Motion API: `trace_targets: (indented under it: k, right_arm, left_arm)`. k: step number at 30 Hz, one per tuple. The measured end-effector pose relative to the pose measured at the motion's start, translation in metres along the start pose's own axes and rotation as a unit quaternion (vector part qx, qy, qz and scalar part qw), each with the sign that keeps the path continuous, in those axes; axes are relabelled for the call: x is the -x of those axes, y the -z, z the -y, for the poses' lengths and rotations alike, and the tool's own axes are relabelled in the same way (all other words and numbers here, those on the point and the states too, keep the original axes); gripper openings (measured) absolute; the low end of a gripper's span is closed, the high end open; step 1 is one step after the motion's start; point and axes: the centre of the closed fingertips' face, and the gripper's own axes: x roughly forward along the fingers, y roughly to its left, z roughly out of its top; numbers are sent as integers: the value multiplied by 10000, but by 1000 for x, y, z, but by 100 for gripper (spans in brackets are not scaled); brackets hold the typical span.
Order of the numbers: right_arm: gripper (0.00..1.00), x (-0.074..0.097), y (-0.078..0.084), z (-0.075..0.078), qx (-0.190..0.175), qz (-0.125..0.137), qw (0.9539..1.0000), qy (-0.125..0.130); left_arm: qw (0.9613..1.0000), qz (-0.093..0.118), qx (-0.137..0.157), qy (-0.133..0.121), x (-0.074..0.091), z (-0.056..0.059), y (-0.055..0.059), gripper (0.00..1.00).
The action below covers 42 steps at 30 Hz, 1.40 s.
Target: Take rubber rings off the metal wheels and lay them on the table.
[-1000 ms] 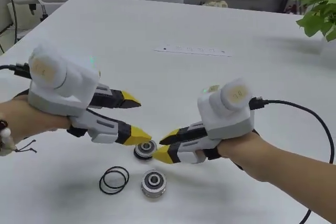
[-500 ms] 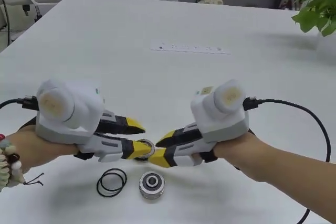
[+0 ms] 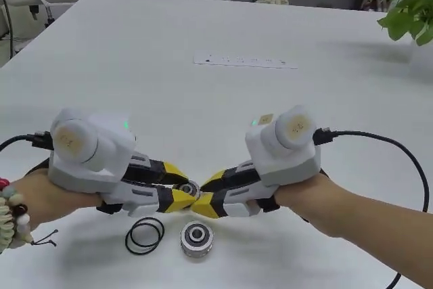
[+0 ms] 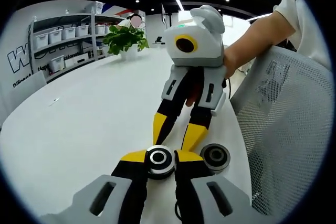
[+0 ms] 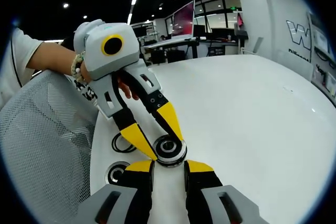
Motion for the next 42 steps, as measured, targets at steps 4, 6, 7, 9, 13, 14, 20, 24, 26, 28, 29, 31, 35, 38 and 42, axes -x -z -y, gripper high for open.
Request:
trace_targets:
  k: [4, 6, 7, 9, 13, 14, 20, 24, 26, 28, 29, 31, 35, 38, 42]
  right_arm:
    - [19, 0, 0, 0, 10, 5, 10000, -12]
    - [19, 0, 0, 0, 16, 9, 10000, -15]
    - [19, 0, 0, 0, 16, 6, 10000, -17]
    - [19, 0, 1, 0, 18, -4, 10000, -9]
    - [19, 1, 0, 1, 10, 21, 10000, 7]
    - [19, 1, -1, 1, 11, 26, 10000, 6]
    - [21, -3, -1, 2, -36, 55, 9999, 121]
    - [20, -4, -3, 2, 86, 47, 9998, 156]
    - [19, -2, -2, 2, 111, 8, 9999, 106]
    - [16, -1, 0, 2, 156, -38, 9998, 85]
    - [16, -1, 0, 2, 175, -48, 9998, 79]
    - [14, 0, 2, 4, 391, -151, 9991, 116]
    - [10, 1, 3, 3, 315, -144, 9994, 65]
    - [8, 2, 3, 4, 307, -160, 9994, 83]
    - [25, 0, 0, 3, 186, -77, 9997, 146]
  left_arm:
    - [10000, 3, -7, 9, -1, 0, 0, 14]
    - [10000, 34, 60, 13, -1, -1, 0, 13]
    - [9999, 56, 111, 9, -1, -2, 0, 13]
    - [9999, 58, 126, -81, -2, -5, -1, 9]
    - [9999, 58, 61, -80, -1, -4, 0, 8]
    - [9999, 58, 54, -78, -1, -3, 0, 8]
    - [9997, 109, 179, -87, -2, -5, -1, 8]
    - [9997, 113, 168, -120, -3, -5, -1, 8]
    - [9997, 117, 169, -121, -3, -5, -2, 8]
    - [9997, 125, 174, -130, -3, -6, -2, 8]
    - [9997, 126, 176, -138, -3, -6, -2, 8]
    - [9997, 120, 165, -142, -3, -6, -2, 8]
    - [9996, 138, 194, -154, -4, -6, -2, 8]
    - [9996, 148, 175, -154, -4, -6, -3, 8]
    - [9996, 160, 162, -148, -4, -5, -3, 8]
